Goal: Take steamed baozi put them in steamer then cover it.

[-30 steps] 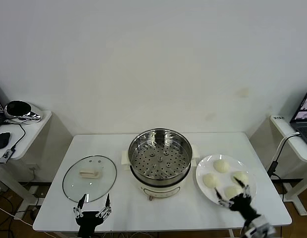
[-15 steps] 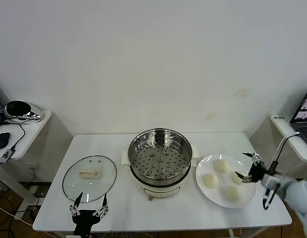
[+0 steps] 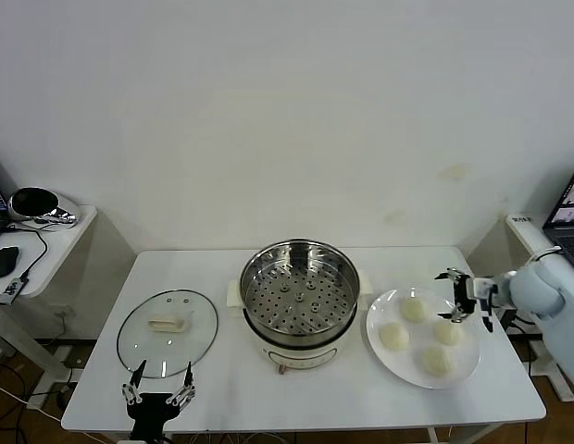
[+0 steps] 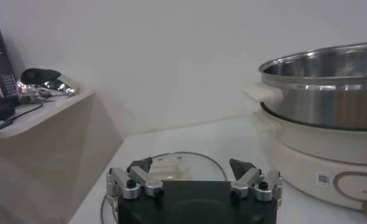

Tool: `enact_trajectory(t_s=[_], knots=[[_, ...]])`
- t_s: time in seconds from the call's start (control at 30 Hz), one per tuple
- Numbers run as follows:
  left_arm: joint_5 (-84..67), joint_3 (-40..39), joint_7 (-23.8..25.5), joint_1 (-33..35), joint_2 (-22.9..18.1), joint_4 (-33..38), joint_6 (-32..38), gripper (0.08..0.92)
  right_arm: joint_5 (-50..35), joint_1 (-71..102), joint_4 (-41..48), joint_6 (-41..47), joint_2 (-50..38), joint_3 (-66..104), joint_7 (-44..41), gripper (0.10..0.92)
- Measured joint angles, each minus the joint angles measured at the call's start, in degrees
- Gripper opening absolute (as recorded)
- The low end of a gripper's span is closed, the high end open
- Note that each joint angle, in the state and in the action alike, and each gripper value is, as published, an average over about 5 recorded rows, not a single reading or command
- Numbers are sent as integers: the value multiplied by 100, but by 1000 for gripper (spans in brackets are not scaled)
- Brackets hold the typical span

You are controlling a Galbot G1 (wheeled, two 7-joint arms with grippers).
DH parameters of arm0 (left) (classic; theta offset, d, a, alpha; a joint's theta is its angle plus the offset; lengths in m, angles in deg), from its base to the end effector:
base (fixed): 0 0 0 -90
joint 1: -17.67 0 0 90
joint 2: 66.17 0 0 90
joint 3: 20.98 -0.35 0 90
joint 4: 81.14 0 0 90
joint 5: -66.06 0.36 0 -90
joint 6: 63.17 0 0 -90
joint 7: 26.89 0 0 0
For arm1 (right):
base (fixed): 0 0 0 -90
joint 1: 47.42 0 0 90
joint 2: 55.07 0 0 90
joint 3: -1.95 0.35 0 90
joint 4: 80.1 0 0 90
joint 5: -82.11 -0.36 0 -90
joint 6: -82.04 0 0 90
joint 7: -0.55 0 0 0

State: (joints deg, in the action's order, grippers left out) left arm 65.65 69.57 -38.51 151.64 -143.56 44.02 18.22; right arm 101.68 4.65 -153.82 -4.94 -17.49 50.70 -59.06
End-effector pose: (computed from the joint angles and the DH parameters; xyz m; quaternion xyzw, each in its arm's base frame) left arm 0.1156 0.0339 -0.3041 0.0403 -0.9838 -0.1036 0.1405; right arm 0.4850 -0.2184 -0.1996 0.4391 -0.6184 0.5659 0.3233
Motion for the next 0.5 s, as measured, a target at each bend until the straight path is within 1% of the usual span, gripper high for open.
enact_trajectory(t_s=[0.23, 0.5], knots=[[24, 73, 21, -12, 29, 17, -28, 823, 129, -602, 681, 0, 412, -743, -152, 823], [33, 87, 47, -40, 39, -3, -35, 823, 288, -963, 1280, 19, 806, -1217, -245, 823]])
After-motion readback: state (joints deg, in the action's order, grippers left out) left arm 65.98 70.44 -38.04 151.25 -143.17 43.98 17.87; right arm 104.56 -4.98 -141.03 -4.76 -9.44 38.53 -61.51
